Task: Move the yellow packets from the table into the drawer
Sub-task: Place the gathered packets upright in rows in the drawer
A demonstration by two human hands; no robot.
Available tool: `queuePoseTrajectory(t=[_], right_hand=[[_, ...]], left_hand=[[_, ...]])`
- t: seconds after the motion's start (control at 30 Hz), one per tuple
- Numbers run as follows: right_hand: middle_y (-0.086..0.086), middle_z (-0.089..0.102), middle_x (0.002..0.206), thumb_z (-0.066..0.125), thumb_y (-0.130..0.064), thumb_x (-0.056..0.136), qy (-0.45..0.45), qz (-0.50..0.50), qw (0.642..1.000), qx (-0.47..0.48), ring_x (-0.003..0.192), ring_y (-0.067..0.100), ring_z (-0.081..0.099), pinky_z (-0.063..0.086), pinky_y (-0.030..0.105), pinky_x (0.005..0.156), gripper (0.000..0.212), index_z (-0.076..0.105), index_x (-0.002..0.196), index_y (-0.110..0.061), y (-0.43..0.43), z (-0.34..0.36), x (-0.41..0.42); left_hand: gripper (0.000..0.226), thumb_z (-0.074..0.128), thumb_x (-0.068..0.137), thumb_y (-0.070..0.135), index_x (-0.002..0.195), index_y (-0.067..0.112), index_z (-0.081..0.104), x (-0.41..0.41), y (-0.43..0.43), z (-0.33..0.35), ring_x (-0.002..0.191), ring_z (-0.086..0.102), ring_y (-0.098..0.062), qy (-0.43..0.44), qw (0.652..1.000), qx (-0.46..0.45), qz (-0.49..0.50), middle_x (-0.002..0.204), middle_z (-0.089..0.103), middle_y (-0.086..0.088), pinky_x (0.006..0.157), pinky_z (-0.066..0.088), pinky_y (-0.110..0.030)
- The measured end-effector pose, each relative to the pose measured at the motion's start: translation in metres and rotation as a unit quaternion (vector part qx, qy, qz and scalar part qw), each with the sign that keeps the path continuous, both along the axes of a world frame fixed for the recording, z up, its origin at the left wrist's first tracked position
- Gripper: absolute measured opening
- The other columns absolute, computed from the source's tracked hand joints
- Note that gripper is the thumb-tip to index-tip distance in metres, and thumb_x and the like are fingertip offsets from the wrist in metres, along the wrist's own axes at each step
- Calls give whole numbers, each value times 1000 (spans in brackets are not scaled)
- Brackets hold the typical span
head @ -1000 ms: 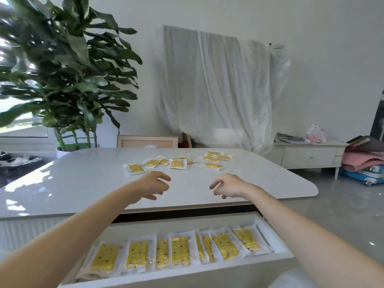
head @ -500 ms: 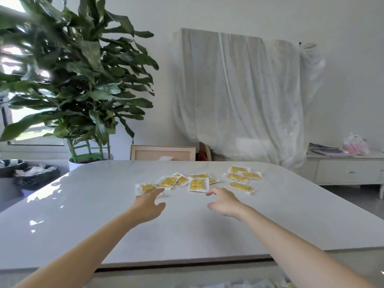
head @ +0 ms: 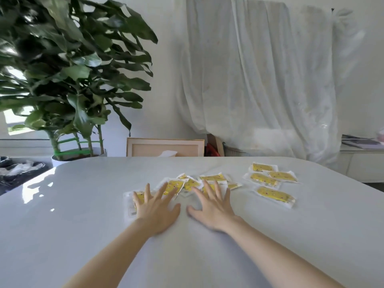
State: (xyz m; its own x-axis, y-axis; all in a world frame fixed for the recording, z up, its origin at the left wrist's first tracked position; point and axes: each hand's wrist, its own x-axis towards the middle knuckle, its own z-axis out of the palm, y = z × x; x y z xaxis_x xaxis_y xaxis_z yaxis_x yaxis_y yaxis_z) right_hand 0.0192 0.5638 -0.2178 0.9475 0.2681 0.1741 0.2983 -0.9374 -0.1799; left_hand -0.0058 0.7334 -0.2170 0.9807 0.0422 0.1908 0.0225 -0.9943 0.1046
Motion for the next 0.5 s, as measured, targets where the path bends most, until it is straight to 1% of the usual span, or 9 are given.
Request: queuePoseTrajectory(t=[0.07, 0.13, 0.2, 0.37, 0.5], right_hand=[[-12, -7, 161, 32, -59, 89, -1, 9, 1000, -15, 147, 21, -19, -13, 57, 114, 65, 14, 150, -44, 5, -1, 18], [-14, 0, 161, 28, -57, 92, 31, 7, 999, -13, 148, 20, -12, -11, 55, 115, 60, 18, 150, -44, 7, -2, 30], [-16, 5, 161, 25, -56, 93, 61, 1, 998, -8, 149, 18, -10, -9, 54, 116, 58, 19, 149, -45, 7, -5, 36], [-17, 3, 160, 21, -53, 94, 94, -6, 995, -29, 149, 19, -11, -11, 54, 116, 57, 13, 150, -45, 10, -9, 23], [-16, 2, 161, 20, -51, 95, 98, -14, 995, -30, 149, 22, -12, -11, 55, 116, 57, 12, 151, -43, 12, -7, -6]], left_hand=[[58, 21, 90, 63, 145, 52, 8, 18, 0, -4, 146, -4, -34, 12, 1000, -11, 19, 158, 1, 19, 110, -2, -65], [58, 19, 89, 64, 145, 52, 9, 28, 0, -9, 146, 0, -34, 24, 999, -16, 27, 157, 5, 22, 108, -3, -67], [59, 17, 89, 64, 146, 51, 8, 32, 0, -13, 146, 0, -34, 31, 999, -7, 28, 157, 5, 22, 108, -4, -67], [59, 16, 92, 61, 148, 47, 6, 20, 0, -20, 147, -7, -30, 59, 998, -13, 28, 158, 2, 19, 112, -6, -63], [57, 20, 93, 58, 148, 43, 15, -5, 0, -18, 148, -6, -25, 58, 997, -45, 9, 159, 8, 16, 115, -3, -57]])
